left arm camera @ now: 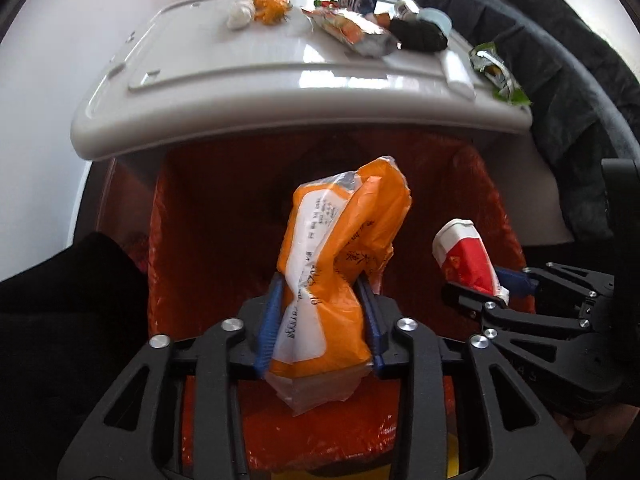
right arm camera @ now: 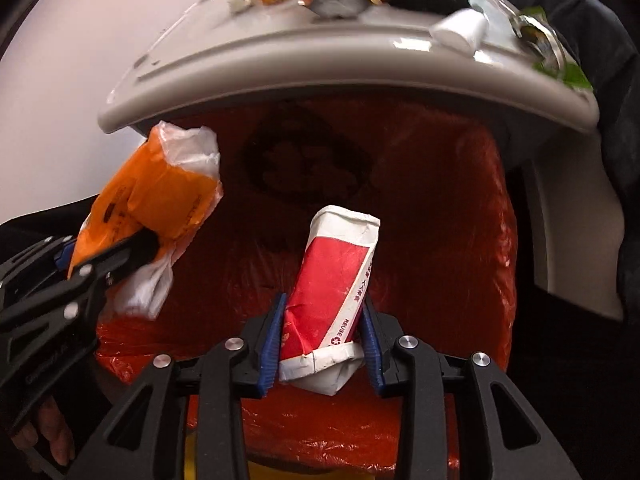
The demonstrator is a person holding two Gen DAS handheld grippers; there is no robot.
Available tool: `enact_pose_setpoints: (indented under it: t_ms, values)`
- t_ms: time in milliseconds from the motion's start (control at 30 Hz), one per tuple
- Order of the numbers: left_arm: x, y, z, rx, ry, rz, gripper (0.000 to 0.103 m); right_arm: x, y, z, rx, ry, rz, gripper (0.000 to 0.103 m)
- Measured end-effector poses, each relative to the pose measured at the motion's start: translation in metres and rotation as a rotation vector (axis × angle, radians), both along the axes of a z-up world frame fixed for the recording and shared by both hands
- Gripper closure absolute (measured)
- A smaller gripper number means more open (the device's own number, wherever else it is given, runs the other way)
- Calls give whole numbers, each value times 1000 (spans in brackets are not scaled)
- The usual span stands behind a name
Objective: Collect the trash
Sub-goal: 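Carry both items over the orange-lined bin and open both tools, then grasp the white foam roll with the right tool while the left tool grasps the orange juice pouch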
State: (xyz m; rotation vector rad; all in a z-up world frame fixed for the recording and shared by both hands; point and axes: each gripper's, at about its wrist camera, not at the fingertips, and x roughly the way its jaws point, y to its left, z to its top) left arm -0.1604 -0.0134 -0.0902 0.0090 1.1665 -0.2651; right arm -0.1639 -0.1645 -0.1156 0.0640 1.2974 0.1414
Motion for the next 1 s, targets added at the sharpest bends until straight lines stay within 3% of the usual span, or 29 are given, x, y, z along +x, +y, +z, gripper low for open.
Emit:
enact_pose_setpoints:
  t_ms: [33, 100, 133, 233, 433, 633, 733, 867, 1000]
  values:
    - [0, 1, 0, -3, 4, 12, 45, -1, -1, -2, -7, 9, -2, 36]
    - [1, 5, 3, 14, 4, 59, 26, -4, -6, 1, -30, -23, -34, 21]
    - [3, 8, 6, 44, -12, 93, 23, -4, -8, 4, -44, -42, -46, 15]
    - [6, 11, 18, 94, -75, 133, 22, -6, -16, 15, -64, -110, -72, 11]
    - [5, 14, 43, 62, -205, 137, 21, -6, -34, 53, -87, -293, -132, 9]
    - [21, -7, 74, 65, -347, 67, 21, 27, -44, 88, -147, -426, -131, 8]
    - [43, -16, 86, 43, -374, 71, 21, 58, -48, 101, -172, -492, -151, 8]
    - [74, -24, 94, -22, -390, 92, 21, 106, -57, 94, -211, -526, -192, 8]
    - [99, -34, 92, -36, -394, 105, 21, 144, -65, 70, -242, -496, -224, 8]
